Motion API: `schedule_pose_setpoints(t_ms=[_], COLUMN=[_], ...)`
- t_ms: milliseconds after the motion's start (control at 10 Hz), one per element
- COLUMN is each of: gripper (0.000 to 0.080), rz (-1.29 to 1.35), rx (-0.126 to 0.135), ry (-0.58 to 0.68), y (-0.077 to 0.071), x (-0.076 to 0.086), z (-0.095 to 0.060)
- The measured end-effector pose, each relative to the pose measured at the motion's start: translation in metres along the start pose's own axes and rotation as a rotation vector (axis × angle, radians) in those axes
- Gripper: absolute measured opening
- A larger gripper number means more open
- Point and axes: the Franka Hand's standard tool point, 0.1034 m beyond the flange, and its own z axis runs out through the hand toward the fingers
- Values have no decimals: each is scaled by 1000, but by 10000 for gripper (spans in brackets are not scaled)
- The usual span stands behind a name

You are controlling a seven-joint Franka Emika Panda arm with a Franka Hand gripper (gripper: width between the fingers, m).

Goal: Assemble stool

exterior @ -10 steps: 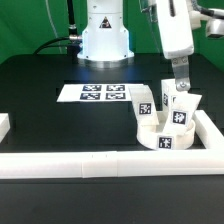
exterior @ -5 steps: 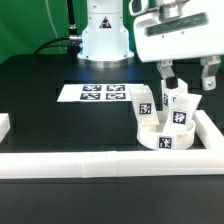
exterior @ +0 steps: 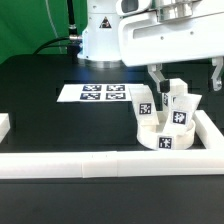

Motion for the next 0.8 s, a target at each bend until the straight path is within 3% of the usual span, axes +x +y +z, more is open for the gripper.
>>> schedule_pose_setpoints(t_ms=[300, 500, 800], gripper=[649, 649, 649], rz=[-183, -451, -663], rx=[-9, -67, -90], ry=[4, 42, 35], y=[1, -12, -7], x=[1, -4, 1], z=[0, -1, -1])
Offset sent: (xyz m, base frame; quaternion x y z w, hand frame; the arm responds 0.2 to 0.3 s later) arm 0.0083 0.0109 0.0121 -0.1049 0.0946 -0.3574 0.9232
